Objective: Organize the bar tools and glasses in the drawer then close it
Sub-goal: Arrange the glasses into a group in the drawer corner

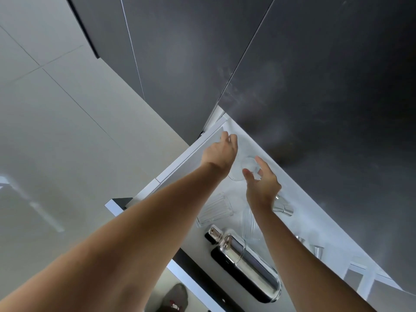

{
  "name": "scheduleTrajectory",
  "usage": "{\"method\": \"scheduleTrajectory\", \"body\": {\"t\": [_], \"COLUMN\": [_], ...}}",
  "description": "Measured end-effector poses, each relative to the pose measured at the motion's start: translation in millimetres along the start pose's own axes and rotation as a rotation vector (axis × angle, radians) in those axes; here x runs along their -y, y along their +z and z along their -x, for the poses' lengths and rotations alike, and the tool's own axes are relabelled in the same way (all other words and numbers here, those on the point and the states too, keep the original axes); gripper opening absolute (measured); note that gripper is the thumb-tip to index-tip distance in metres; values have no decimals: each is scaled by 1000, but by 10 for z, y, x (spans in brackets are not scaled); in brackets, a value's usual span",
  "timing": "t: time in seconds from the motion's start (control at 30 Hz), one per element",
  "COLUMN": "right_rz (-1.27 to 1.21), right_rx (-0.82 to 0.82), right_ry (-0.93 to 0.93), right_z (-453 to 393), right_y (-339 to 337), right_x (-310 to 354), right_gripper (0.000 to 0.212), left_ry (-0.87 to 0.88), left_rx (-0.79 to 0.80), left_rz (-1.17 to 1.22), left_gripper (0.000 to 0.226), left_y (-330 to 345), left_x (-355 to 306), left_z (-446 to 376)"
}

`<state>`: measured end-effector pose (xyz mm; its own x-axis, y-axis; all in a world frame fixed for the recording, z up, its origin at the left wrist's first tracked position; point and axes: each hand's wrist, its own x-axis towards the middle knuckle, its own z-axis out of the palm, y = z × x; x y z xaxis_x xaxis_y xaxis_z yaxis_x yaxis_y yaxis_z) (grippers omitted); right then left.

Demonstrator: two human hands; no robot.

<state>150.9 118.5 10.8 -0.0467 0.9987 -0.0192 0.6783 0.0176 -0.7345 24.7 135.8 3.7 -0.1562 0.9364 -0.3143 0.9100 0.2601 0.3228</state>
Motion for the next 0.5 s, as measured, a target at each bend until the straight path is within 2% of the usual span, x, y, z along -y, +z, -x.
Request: {"method": "scheduleTrajectory", "body": {"t": [0.07, 0.2, 0.37, 0.43, 0.5], "right_rz": [-29, -2, -5, -2, 43], "right_rx": [-22, -42, -25, 13, 28], "right_ry": [33, 122, 107, 129, 141], "right_z": [-30, -110, -88, -30, 87], "right_y": [20, 71, 37, -68, -229], "right_x": [4, -48, -77, -125, -252], "right_gripper": [79, 48, 44, 41, 33], "left_ry": [21, 61, 90, 69, 37], "left_rx": [-16, -20, -9, -35, 8], "left_rz": [50, 149, 210, 260, 340], "left_gripper": [63, 70, 78, 75, 61], "left_y": [71, 209, 136, 103, 122], "left_x": [32, 148, 184, 187, 224], "left_z": [-81, -174, -7, 179, 401]}}
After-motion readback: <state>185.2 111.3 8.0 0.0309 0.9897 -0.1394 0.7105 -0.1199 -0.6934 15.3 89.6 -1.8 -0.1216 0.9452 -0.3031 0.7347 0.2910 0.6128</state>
